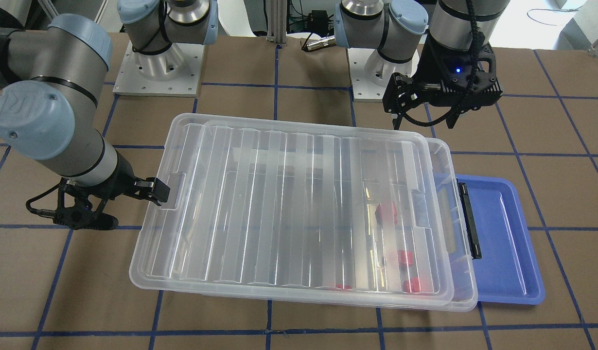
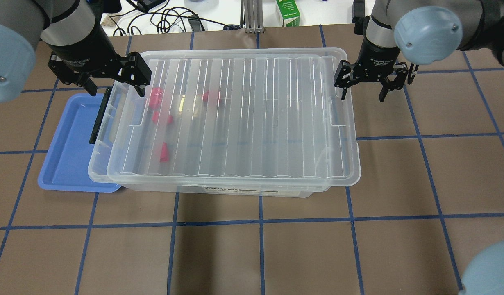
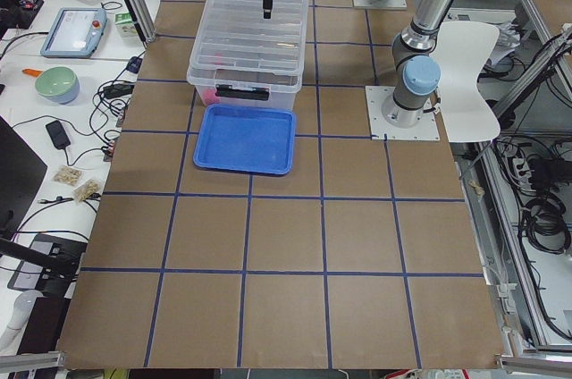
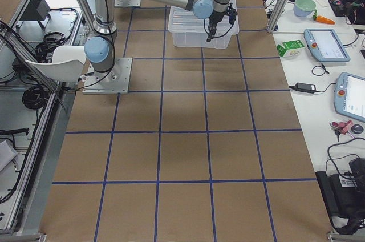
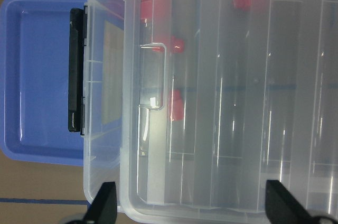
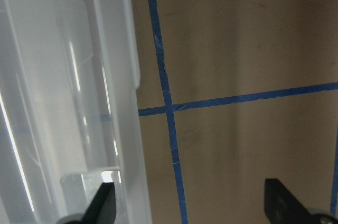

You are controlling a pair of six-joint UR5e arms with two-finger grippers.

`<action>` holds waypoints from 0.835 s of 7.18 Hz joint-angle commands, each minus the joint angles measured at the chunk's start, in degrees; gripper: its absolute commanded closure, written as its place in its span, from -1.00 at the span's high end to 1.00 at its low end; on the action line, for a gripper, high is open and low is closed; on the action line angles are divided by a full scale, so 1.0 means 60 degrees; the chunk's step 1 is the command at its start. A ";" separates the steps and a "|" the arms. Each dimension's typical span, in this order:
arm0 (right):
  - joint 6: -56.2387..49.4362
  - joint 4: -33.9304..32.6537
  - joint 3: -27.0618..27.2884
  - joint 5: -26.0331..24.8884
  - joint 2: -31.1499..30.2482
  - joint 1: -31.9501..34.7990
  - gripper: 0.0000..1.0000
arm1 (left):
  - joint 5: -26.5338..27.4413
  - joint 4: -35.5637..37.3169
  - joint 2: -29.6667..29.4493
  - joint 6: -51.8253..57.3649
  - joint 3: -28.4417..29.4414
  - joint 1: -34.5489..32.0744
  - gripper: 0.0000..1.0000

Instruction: Place red block in blue tray from box

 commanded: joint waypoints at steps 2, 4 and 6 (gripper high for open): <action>-0.0058 -0.0001 0.0015 -0.0066 0.0170 -0.0015 1.00 | -0.0012 0.0000 -0.0018 0.0000 0.0000 0.0000 1.00; -0.0058 -0.0001 0.0001 -0.0096 0.0243 -0.0073 1.00 | -0.0026 0.0000 -0.0032 0.0000 0.0000 0.0000 1.00; -0.0568 0.0028 -0.0029 -0.0329 0.0229 -0.0569 1.00 | -0.0026 0.0015 -0.0047 -0.0014 0.0000 0.0000 1.00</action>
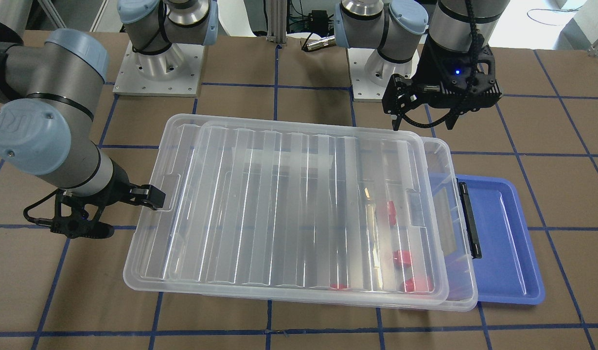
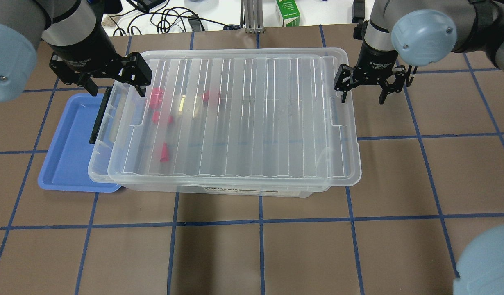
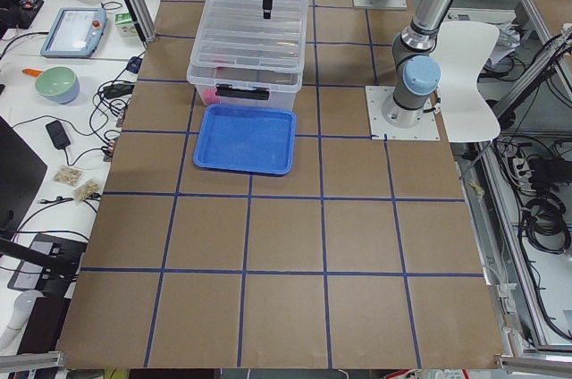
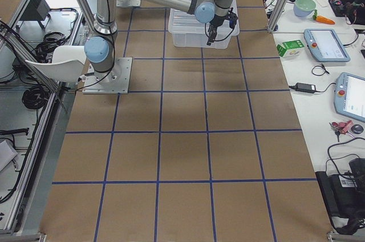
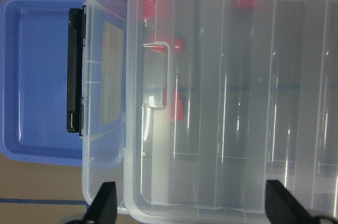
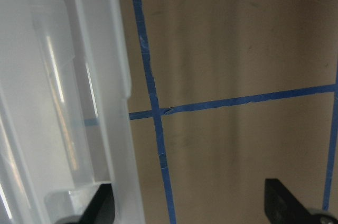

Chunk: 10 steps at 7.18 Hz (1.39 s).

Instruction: Place red block in blue tray from box

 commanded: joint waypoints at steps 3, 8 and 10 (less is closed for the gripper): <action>-0.0454 0.0009 -0.0099 -0.0153 -0.0017 -0.0503 1.00 | -0.0002 0.0005 -0.0013 -0.0012 0.0000 0.0000 1.00; -0.1303 0.0038 -0.0143 -0.0871 -0.0090 -0.0517 1.00 | -0.0002 0.0005 -0.0012 -0.0012 0.0000 0.0000 1.00; -0.1668 0.0053 -0.0143 -0.1264 -0.0090 -0.0532 1.00 | 0.0013 0.0005 -0.0027 -0.0012 0.0000 -0.0014 1.00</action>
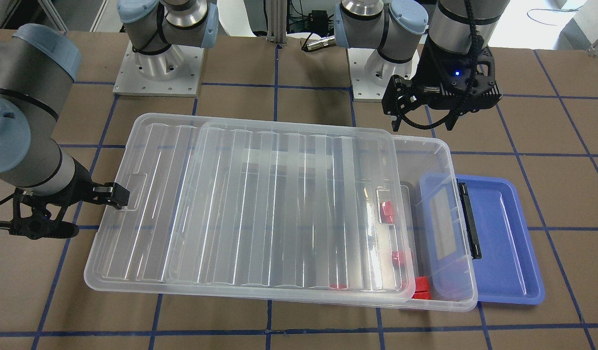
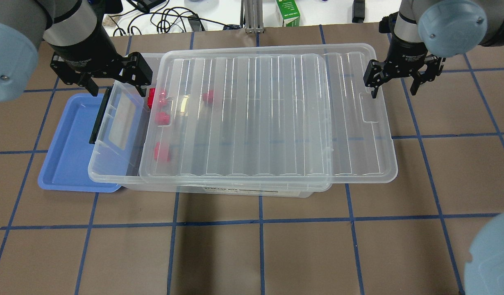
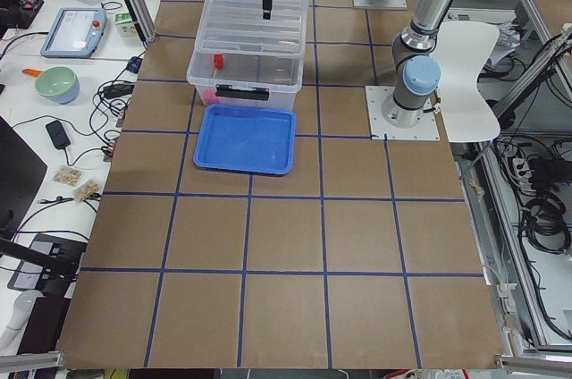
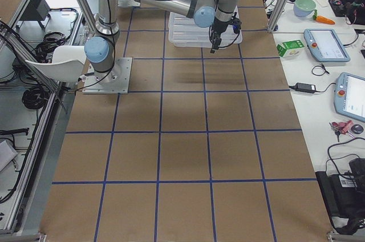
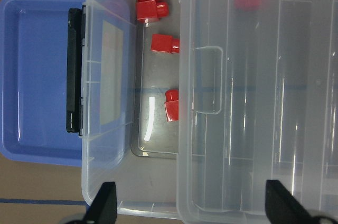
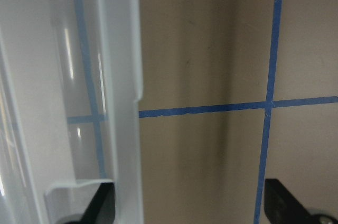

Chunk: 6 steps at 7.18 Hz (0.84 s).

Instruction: Place red block in blue tray from box

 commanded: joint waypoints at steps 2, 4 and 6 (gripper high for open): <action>-0.0437 -0.0003 -0.0015 -0.0270 -0.0005 -0.0098 1.00 | -0.0017 0.0000 -0.0050 -0.0028 0.0000 -0.0027 1.00; -0.1065 0.0055 -0.0015 -0.0519 -0.0034 -0.0594 1.00 | -0.0047 0.0000 -0.0050 -0.0028 0.0000 -0.0027 1.00; -0.1273 0.0041 -0.0015 -0.0766 -0.0020 -0.0640 1.00 | -0.0047 0.0000 -0.0050 -0.0028 0.0015 -0.0027 1.00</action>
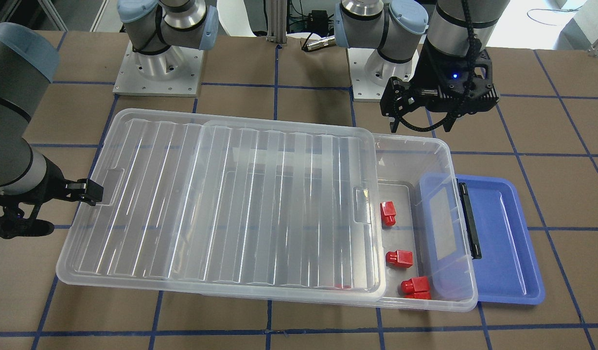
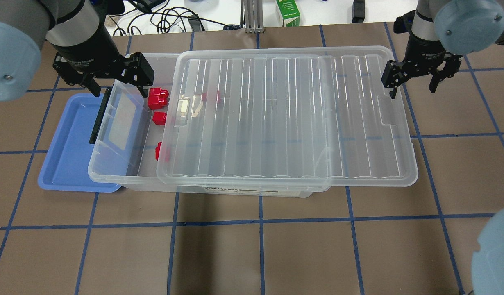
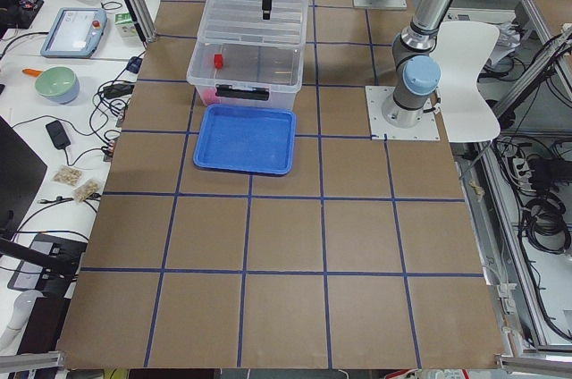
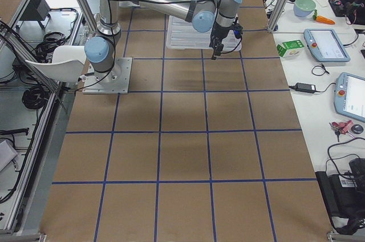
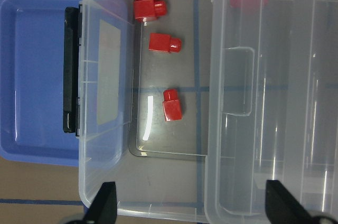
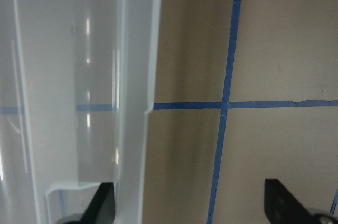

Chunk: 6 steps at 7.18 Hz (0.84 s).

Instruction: Place red block in blue tray from box

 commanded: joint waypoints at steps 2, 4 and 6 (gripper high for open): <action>-0.0461 -0.0037 -0.0008 -0.0314 0.0003 -0.0157 1.00 | 0.0019 0.0000 0.0049 0.0000 0.0005 0.0012 1.00; -0.0899 -0.0023 -0.0022 -0.0329 -0.0012 -0.0507 1.00 | 0.0019 0.0000 0.0064 0.0029 0.0005 -0.0002 1.00; -0.0917 -0.0023 -0.0037 -0.0270 -0.0055 -0.0524 1.00 | 0.0077 0.0000 0.0079 0.0131 0.0005 0.0013 1.00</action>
